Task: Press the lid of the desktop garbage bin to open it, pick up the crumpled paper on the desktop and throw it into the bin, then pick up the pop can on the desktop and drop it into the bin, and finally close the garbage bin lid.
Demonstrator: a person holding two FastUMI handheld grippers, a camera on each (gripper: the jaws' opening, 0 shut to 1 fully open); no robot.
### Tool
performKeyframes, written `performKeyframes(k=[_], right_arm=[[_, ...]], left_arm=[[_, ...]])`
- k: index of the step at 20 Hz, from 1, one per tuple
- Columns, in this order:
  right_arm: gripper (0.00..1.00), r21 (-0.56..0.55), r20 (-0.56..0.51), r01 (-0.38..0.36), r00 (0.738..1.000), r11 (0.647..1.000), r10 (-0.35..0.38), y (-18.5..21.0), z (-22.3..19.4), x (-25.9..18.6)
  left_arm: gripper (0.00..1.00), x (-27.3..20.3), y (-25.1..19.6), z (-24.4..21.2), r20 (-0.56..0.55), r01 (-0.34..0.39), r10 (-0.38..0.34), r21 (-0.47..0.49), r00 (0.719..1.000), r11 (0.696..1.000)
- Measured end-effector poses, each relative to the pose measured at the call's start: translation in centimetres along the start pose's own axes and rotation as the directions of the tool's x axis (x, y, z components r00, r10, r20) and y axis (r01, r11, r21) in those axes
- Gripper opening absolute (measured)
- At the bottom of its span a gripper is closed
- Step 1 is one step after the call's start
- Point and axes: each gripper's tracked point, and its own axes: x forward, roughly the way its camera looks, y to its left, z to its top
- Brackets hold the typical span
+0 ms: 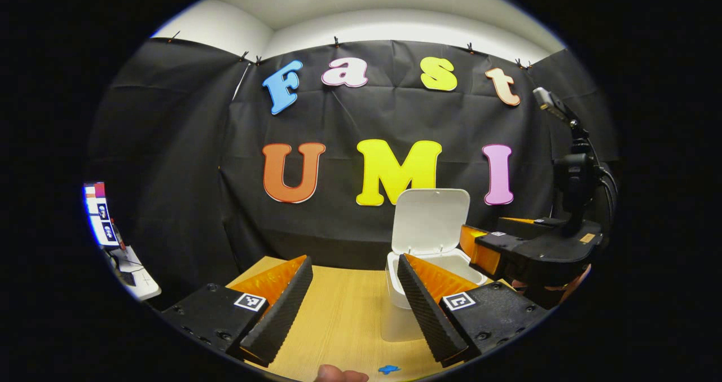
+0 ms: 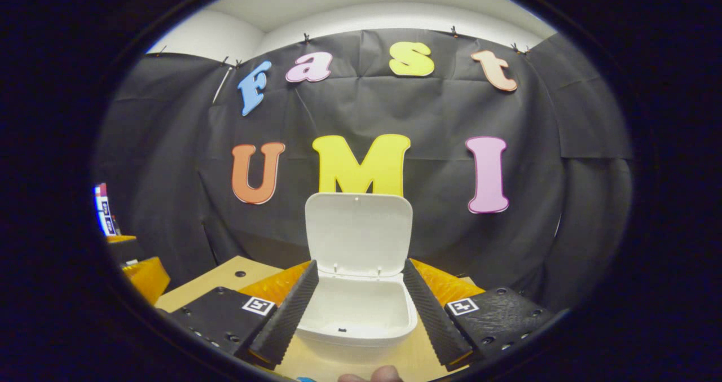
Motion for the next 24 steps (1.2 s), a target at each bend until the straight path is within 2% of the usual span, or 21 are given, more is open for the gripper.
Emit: performKeyframes(k=[6, 11, 16, 21, 24], right_arm=[[0.95, -0.025, -0.001, 0.032, 0.999, 0.999, -0.032, -2.1, -1.6, -3.4], [0.95, -0.05, -0.042, 0.084, 0.995, 0.995, -0.087, -4.5, -4.6, -5.9], [0.95, -0.052, -0.126, 0.146, 0.98, 0.988, -0.151, -7.8, -8.7, -8.0], [0.95, -0.067, -0.206, 0.195, 0.957, 0.978, -0.205, -10.6, -12.7, -9.7], [0.95, -0.078, -0.278, 0.199, 0.937, 0.977, -0.213, -11.2, -16.1, -10.7]], left_arm=[[0.98, 0.3, -1.3, -3.4, -0.087, 0.053, -0.055, -0.026, 0.995, 0.998], [0.98, 0.1, -3.7, -8.4, -0.209, 0.113, -0.118, -0.034, 0.971, 0.993], [0.98, -0.4, -5.7, -14.7, -0.347, 0.161, -0.158, -0.022, 0.925, 0.987], [0.99, -1.6, -7.2, -21.4, -0.476, 0.195, -0.181, -0.021, 0.861, 0.981], [0.98, -2.3, -7.9, -25.2, -0.545, 0.196, -0.187, -0.043, 0.817, 0.98]])
